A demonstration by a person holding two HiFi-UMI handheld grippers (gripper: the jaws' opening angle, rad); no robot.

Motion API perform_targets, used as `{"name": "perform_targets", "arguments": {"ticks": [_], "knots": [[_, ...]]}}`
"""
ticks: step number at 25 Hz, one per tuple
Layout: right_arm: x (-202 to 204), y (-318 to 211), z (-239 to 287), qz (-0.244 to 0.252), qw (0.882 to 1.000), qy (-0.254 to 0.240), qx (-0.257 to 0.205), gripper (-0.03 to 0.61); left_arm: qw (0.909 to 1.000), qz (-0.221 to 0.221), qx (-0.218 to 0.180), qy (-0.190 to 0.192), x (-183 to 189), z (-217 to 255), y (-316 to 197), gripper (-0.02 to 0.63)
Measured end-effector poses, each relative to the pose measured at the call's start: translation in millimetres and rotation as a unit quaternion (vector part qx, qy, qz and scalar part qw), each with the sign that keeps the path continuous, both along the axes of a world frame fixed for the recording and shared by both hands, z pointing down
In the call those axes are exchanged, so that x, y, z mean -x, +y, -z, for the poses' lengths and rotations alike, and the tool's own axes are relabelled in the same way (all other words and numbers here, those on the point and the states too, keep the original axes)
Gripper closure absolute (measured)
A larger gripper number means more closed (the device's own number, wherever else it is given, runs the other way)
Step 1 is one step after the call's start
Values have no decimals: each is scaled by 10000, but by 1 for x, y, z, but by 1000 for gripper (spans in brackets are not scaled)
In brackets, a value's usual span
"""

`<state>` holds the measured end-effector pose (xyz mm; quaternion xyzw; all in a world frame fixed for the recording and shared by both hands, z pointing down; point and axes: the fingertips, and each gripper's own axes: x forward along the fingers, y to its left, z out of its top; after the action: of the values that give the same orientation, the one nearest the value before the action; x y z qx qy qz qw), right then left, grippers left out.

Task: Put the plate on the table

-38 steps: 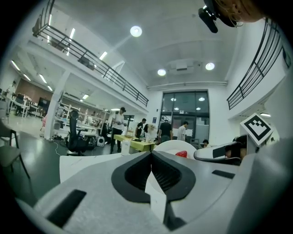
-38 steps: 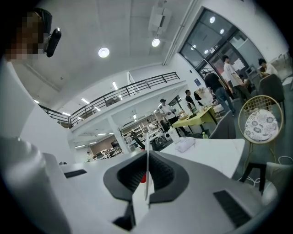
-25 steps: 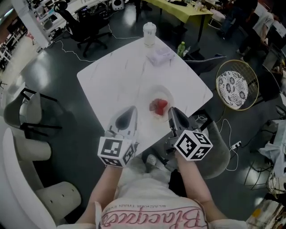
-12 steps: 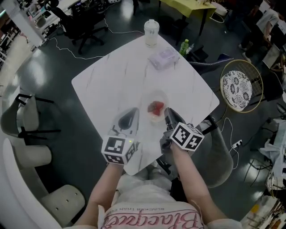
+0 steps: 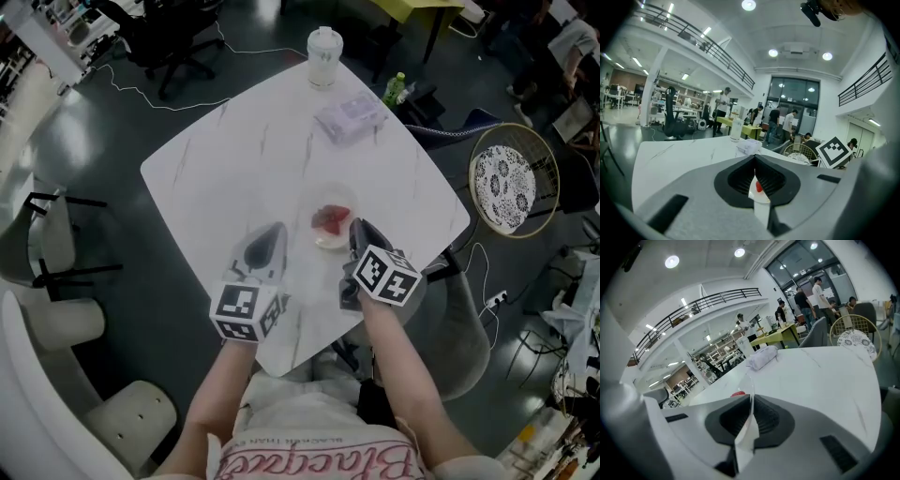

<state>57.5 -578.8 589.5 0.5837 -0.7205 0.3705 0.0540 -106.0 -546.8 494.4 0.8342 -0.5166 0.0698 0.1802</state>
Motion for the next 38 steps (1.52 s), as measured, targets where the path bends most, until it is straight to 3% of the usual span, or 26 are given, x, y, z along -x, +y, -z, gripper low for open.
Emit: {"name": "perform_targets", "arguments": {"ticks": [11, 15, 18, 26, 38], "knots": [[-12, -24, -47, 194, 9948, 922, 384, 538, 9994, 113, 300, -93, 9, -26, -2, 609], [-17, -25, -60, 421, 9837, 1667, 528, 529, 9992, 152, 332, -137, 12, -27, 1, 609], [-19, -28, -57, 583, 9744, 2142, 371, 529, 9992, 174, 330, -152, 15, -25, 2, 609], [-17, -13, 2, 720, 9809, 1771, -356, 549, 9997, 172, 141, -126, 11, -6, 11, 609], [-8, 56, 109, 1172, 9754, 1250, -1388, 571, 9989, 103, -447, -32, -8, 55, 54, 609]]}}
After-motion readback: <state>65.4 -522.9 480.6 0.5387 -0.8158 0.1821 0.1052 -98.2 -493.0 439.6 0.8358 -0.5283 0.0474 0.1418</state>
